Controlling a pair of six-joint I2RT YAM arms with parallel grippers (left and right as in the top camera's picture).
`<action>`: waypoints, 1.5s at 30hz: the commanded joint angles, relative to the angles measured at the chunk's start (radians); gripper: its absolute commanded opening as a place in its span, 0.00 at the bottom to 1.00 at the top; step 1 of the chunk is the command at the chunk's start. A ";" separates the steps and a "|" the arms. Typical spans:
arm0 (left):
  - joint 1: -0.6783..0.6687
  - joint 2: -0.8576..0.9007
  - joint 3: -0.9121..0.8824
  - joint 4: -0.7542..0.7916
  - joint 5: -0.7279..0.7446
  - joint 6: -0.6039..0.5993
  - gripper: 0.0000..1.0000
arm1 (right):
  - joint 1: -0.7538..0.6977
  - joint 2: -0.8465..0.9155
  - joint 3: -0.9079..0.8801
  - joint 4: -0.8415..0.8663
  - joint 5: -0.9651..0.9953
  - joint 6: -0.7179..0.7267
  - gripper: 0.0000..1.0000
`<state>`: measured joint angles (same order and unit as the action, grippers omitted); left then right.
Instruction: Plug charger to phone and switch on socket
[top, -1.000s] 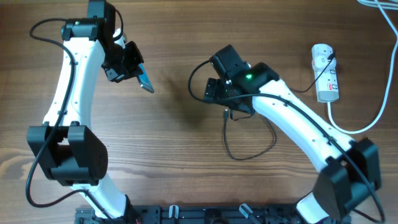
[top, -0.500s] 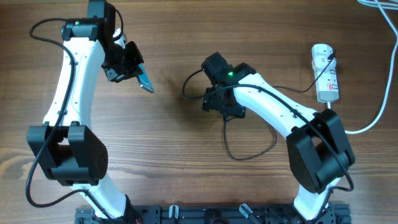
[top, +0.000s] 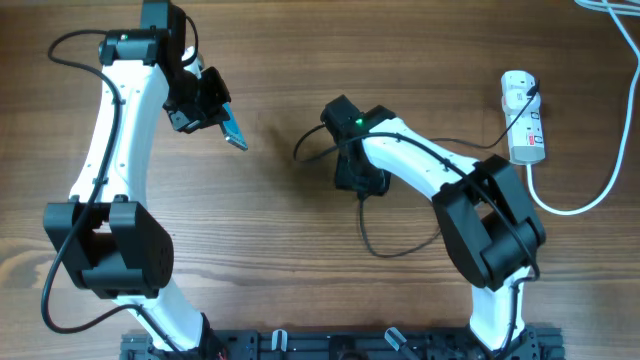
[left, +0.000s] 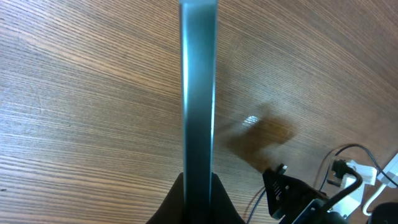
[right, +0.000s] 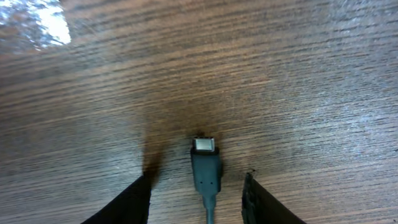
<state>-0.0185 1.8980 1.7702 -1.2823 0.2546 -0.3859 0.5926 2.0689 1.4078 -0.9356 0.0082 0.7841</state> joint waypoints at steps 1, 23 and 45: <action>-0.002 -0.006 0.016 0.003 -0.006 0.016 0.04 | -0.001 0.024 -0.010 -0.004 0.021 0.000 0.42; -0.002 -0.006 0.015 0.003 -0.006 0.016 0.04 | -0.001 0.024 -0.010 -0.037 0.017 -0.050 0.22; -0.002 -0.006 0.014 -0.001 -0.006 0.016 0.04 | -0.001 0.057 -0.010 -0.027 0.017 -0.076 0.21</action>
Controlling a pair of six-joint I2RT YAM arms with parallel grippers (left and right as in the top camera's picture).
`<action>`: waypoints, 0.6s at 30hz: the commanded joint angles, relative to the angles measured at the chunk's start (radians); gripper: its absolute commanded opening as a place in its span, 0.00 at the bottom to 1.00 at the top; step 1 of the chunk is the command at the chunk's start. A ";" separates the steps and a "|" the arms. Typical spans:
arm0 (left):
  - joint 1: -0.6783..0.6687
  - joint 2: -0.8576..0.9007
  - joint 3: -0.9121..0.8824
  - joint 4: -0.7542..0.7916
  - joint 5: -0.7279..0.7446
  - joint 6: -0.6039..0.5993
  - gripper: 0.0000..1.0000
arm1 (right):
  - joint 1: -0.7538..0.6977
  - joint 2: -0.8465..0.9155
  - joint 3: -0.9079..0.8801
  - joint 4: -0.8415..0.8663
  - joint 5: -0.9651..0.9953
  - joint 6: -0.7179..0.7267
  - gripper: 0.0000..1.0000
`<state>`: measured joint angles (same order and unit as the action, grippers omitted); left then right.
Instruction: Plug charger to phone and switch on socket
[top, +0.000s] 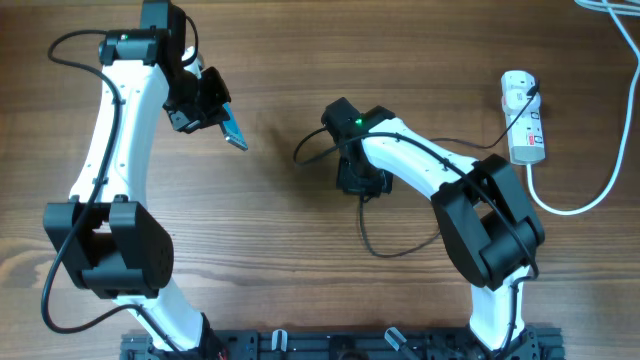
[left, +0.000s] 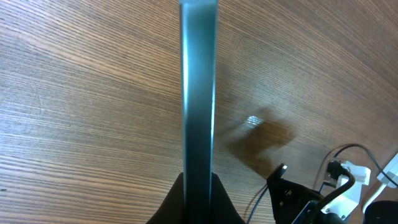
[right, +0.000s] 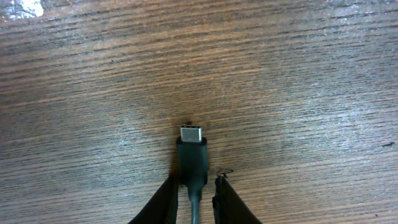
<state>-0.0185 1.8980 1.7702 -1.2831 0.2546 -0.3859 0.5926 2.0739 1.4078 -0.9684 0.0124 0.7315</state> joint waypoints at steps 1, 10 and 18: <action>-0.002 -0.006 0.014 0.000 -0.006 0.016 0.04 | -0.002 0.058 -0.010 0.006 0.013 -0.024 0.21; -0.002 -0.006 0.014 0.000 -0.006 0.016 0.04 | -0.001 0.077 -0.010 0.003 -0.014 -0.026 0.21; -0.002 -0.006 0.014 -0.004 -0.006 0.016 0.04 | -0.016 0.077 -0.010 0.004 -0.078 -0.057 0.21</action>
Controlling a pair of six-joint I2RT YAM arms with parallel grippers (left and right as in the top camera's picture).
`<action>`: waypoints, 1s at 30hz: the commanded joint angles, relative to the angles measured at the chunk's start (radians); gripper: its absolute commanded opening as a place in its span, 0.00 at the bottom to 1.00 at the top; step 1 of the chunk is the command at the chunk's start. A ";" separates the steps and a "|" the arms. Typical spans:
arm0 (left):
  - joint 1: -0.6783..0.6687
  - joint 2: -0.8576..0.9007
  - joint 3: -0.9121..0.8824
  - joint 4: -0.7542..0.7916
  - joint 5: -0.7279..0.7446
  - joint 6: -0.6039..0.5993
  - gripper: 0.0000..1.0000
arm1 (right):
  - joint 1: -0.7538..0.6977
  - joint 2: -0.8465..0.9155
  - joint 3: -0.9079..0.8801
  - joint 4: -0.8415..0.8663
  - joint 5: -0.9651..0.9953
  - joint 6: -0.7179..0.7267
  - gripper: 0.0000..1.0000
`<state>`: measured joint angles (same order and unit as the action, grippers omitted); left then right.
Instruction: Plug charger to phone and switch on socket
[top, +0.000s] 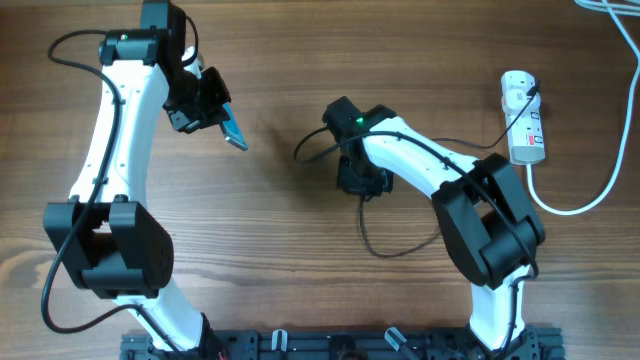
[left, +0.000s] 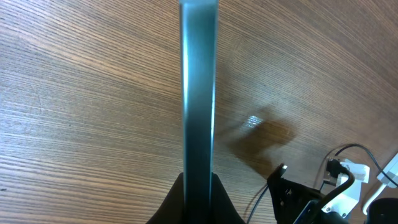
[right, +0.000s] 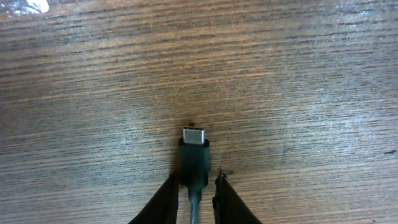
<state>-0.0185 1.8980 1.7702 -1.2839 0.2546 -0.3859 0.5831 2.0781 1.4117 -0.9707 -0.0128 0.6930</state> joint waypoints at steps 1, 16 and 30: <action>-0.002 -0.006 0.014 -0.003 -0.006 0.016 0.04 | -0.007 0.072 -0.013 0.007 -0.053 -0.028 0.22; -0.002 -0.006 0.014 -0.004 -0.006 0.016 0.04 | -0.007 0.072 -0.013 0.002 -0.082 -0.039 0.15; -0.002 -0.006 0.014 0.056 0.276 0.119 0.04 | -0.009 0.036 0.062 -0.069 -0.135 -0.141 0.04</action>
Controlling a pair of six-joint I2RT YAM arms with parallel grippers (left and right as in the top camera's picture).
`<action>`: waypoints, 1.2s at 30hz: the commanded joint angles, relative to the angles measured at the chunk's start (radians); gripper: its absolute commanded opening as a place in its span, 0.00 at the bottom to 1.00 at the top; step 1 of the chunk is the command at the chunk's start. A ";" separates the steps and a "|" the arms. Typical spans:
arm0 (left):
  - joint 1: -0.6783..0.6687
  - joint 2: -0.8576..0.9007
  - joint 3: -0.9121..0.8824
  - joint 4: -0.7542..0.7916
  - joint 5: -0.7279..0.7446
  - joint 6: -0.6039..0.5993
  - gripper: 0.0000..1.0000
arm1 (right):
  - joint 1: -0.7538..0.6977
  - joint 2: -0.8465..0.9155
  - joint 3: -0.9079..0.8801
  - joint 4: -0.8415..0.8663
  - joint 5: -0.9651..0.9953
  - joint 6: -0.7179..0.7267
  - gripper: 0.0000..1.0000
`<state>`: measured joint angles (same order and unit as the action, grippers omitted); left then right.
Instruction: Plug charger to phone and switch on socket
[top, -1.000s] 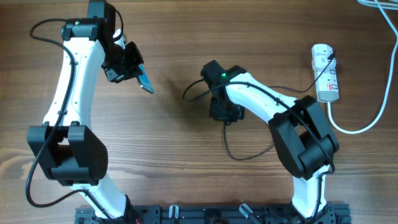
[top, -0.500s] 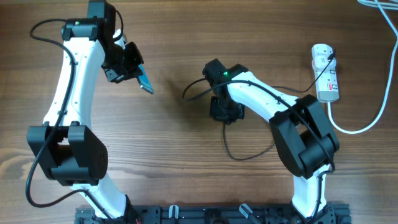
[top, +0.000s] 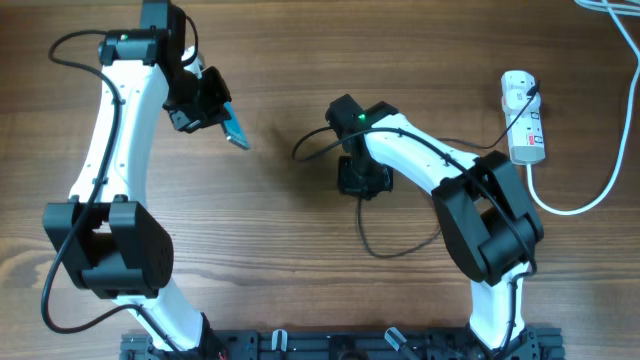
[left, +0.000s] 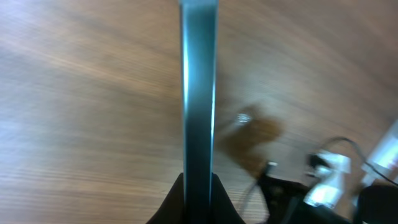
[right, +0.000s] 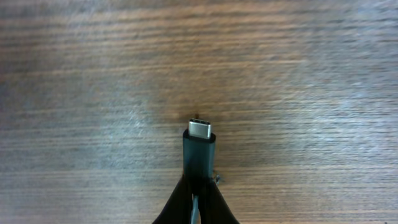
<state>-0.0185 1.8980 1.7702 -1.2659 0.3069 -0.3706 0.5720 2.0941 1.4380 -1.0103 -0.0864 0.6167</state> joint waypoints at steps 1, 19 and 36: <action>-0.002 -0.006 0.014 0.076 0.337 0.146 0.04 | 0.002 -0.007 0.062 -0.061 -0.074 -0.079 0.04; -0.172 -0.006 0.014 0.399 0.877 0.211 0.04 | 0.037 -0.586 0.092 -0.131 -0.218 -0.201 0.04; -0.227 -0.006 0.014 0.380 0.753 0.258 0.04 | 0.037 -0.552 0.092 -0.033 -0.167 -0.032 0.05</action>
<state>-0.2382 1.8980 1.7702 -0.8894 1.0607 -0.1387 0.6071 1.5131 1.5204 -1.0489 -0.2680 0.5335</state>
